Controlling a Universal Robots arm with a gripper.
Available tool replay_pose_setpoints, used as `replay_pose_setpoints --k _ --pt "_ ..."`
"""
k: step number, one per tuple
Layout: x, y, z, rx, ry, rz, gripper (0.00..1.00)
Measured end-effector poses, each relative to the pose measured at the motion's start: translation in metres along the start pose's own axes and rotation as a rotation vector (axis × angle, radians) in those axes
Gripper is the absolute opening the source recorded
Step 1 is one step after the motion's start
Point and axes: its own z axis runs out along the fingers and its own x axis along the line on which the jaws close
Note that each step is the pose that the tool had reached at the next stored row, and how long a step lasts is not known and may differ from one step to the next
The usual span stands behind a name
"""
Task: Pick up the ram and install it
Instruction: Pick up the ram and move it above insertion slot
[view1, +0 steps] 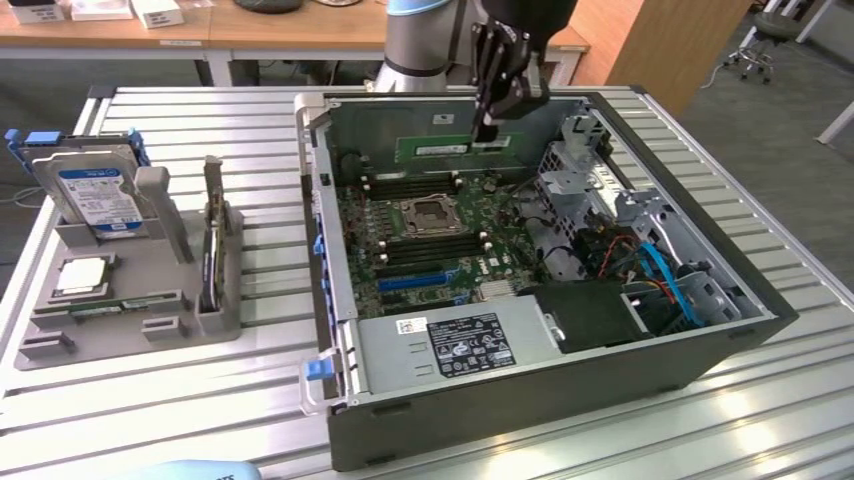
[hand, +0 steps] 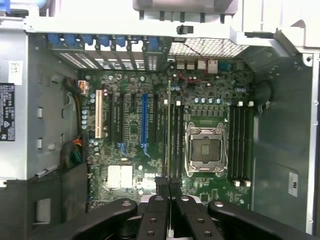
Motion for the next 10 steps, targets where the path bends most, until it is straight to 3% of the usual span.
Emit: replay_pose_setpoints --k 3,10 --pt "-0.0063 0.0 0.0005 0.0 -0.0001 0.0 0.11" --pt "-0.0067 -0.0043 0.0004 0.0001 -0.0001 0.0 0.11"
